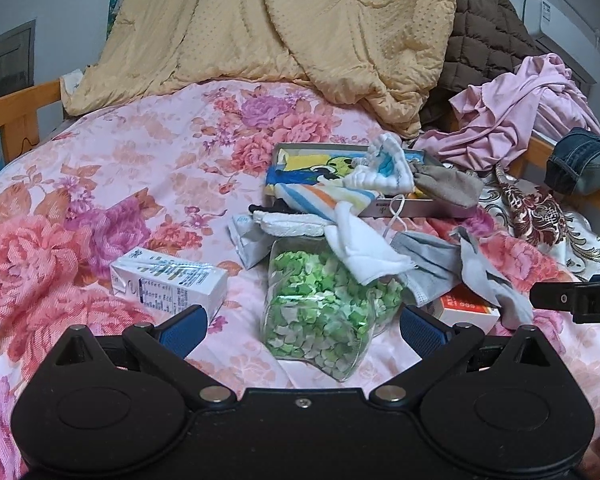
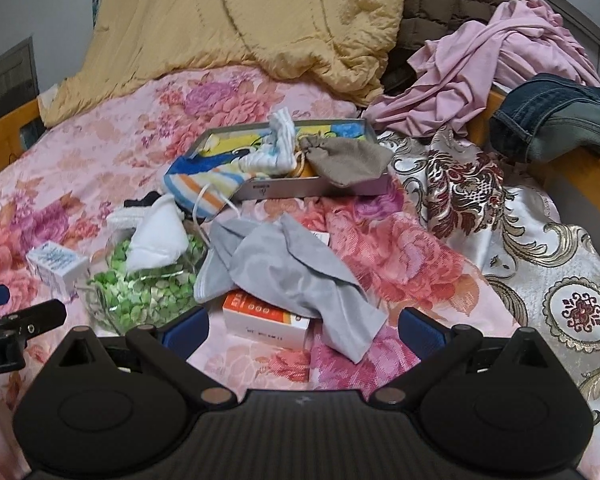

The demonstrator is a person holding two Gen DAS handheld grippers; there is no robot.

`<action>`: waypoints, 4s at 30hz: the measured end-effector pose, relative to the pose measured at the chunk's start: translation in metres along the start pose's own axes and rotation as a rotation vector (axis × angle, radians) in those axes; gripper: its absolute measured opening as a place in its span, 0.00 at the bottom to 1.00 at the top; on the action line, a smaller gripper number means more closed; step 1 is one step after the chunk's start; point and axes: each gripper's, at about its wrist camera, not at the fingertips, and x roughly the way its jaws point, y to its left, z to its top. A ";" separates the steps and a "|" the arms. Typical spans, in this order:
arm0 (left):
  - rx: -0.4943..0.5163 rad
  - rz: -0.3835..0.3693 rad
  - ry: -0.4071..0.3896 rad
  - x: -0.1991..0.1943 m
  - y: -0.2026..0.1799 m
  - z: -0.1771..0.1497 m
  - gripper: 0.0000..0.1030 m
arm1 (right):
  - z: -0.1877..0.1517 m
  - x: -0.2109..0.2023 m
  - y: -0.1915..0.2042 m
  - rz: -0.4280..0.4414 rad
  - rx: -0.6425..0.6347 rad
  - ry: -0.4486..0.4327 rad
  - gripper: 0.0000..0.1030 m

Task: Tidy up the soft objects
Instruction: 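Pull both tools back from the tray toward the pile of soft items, then move the left tool to the white glove while the right moves to the grey cloth, then grasp the white glove with the left tool while the right grasps the grey cloth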

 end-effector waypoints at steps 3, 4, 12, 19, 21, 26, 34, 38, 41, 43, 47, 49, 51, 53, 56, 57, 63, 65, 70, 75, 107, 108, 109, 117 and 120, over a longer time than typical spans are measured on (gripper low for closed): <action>-0.004 0.019 0.005 0.000 0.001 -0.002 0.99 | 0.000 0.003 0.005 0.006 -0.026 0.016 1.00; -0.007 0.025 0.006 0.000 0.002 -0.002 0.99 | -0.001 0.003 0.007 0.008 -0.036 0.021 1.00; -0.034 0.043 0.008 -0.004 0.006 -0.004 0.99 | 0.000 0.003 0.014 0.036 -0.071 0.027 1.00; -0.046 0.056 0.005 -0.005 0.006 -0.003 0.99 | 0.000 0.000 0.021 0.078 -0.101 0.014 1.00; -0.053 0.058 0.004 -0.006 0.007 -0.003 0.99 | 0.000 0.000 0.023 0.085 -0.107 0.013 1.00; -0.070 0.064 0.000 -0.006 0.008 -0.002 0.99 | 0.000 0.000 0.024 0.104 -0.108 0.005 1.00; -0.087 0.069 -0.008 -0.004 0.009 0.000 0.99 | 0.001 -0.002 0.027 0.130 -0.112 -0.007 1.00; -0.103 0.073 -0.003 -0.001 0.008 0.002 0.99 | 0.001 -0.002 0.029 0.135 -0.117 -0.011 1.00; -0.110 0.067 -0.009 0.003 0.008 0.004 0.99 | 0.002 -0.003 0.029 0.133 -0.112 -0.017 1.00; -0.108 0.062 -0.015 0.007 0.007 0.007 0.99 | 0.003 -0.002 0.028 0.133 -0.100 -0.022 1.00; -0.087 0.057 -0.034 0.017 0.006 0.013 0.99 | 0.007 0.002 0.022 0.146 -0.065 -0.016 1.00; -0.067 0.049 -0.045 0.022 0.004 0.016 0.99 | 0.010 0.006 0.018 0.151 -0.052 -0.013 1.00; -0.043 0.041 -0.055 0.027 0.003 0.018 0.99 | 0.013 0.009 0.016 0.149 -0.046 -0.014 1.00; -0.021 0.029 -0.065 0.032 0.002 0.020 0.99 | 0.017 0.013 0.014 0.140 -0.055 -0.022 1.00; 0.004 0.001 -0.070 0.039 0.000 0.021 0.99 | 0.022 0.019 0.013 0.127 -0.069 -0.034 1.00; 0.014 -0.010 -0.070 0.043 0.000 0.021 0.99 | 0.024 0.021 0.013 0.126 -0.076 -0.035 1.00; 0.058 -0.066 -0.069 0.059 -0.005 0.022 0.99 | 0.035 0.039 0.008 0.122 -0.108 -0.025 1.00; 0.073 -0.086 -0.073 0.065 -0.007 0.023 0.99 | 0.037 0.046 0.007 0.105 -0.139 -0.026 1.00; 0.114 -0.123 -0.070 0.080 -0.012 0.023 0.99 | 0.042 0.061 0.002 0.075 -0.171 -0.016 1.00; 0.135 -0.149 -0.068 0.092 -0.015 0.023 0.99 | 0.044 0.069 -0.008 0.088 -0.122 0.015 1.00; 0.279 -0.249 -0.061 0.114 -0.034 0.025 0.55 | 0.036 0.107 -0.028 0.276 0.167 0.204 0.82; 0.275 -0.248 -0.060 0.114 -0.033 0.025 0.53 | 0.036 0.108 -0.029 0.280 0.177 0.207 0.81; 0.271 -0.246 -0.059 0.114 -0.033 0.025 0.50 | 0.035 0.109 -0.030 0.282 0.185 0.212 0.79; 0.237 -0.243 -0.053 0.114 -0.029 0.028 0.33 | 0.034 0.112 -0.035 0.289 0.234 0.212 0.55; 0.237 -0.247 -0.052 0.114 -0.029 0.029 0.25 | 0.033 0.113 -0.038 0.304 0.263 0.221 0.41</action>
